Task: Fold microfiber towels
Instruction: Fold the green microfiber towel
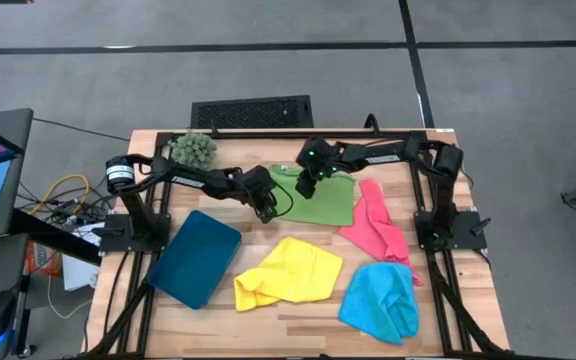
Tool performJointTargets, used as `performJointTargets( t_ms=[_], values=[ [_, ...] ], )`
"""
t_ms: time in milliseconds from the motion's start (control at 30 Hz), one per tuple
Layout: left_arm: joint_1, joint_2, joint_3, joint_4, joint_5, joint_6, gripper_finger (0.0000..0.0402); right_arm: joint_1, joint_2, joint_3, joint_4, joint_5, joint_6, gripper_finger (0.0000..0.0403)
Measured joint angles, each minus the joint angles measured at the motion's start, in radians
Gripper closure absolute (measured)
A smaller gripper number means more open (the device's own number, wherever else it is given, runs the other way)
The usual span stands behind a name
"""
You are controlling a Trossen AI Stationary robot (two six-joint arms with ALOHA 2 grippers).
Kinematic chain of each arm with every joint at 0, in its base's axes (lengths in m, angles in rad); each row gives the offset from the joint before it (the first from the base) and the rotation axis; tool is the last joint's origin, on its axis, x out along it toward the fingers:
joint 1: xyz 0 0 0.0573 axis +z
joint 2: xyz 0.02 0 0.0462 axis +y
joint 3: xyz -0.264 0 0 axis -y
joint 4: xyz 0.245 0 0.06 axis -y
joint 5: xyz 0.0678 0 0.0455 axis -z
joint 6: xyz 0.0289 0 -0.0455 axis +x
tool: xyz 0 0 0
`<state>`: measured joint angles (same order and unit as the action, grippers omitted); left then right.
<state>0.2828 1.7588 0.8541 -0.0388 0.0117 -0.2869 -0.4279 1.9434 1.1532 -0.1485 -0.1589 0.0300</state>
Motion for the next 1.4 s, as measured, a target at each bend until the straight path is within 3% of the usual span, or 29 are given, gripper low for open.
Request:
performJointTargets(
  t_ms=[233,433,633,700,833,900,1133,1400],
  values=[
    [0.003,0.001,-0.066,0.096,-0.010,-0.031,0.0401,0.000,0.073,0.106,-0.090,0.059,-0.005,0.0281],
    [0.003,0.019,-0.084,0.144,-0.010,-0.031,0.0401,-0.017,0.073,0.111,-0.135,0.176,0.021,0.0281],
    [0.000,0.022,-0.085,0.147,-0.016,-0.014,0.0402,-0.060,0.065,0.114,-0.139,0.187,0.118,0.0281],
    [0.000,0.022,-0.085,0.147,-0.017,-0.014,0.0402,-0.077,0.051,0.114,-0.152,0.153,0.127,0.0281],
    [0.000,0.023,-0.086,0.152,-0.017,-0.015,0.0401,-0.083,0.021,0.116,-0.125,-0.035,0.034,0.0281],
    [0.000,0.025,-0.086,0.163,-0.017,-0.019,0.0401,-0.063,0.017,0.118,-0.102,-0.044,-0.002,0.0281],
    [0.000,0.026,-0.087,0.171,-0.018,-0.022,0.0401,-0.011,0.058,0.116,-0.086,0.026,-0.074,0.0281],
    [0.000,0.026,-0.087,0.171,-0.018,-0.023,0.0401,-0.030,0.084,0.116,-0.111,0.172,-0.051,0.0281]
  ],
)
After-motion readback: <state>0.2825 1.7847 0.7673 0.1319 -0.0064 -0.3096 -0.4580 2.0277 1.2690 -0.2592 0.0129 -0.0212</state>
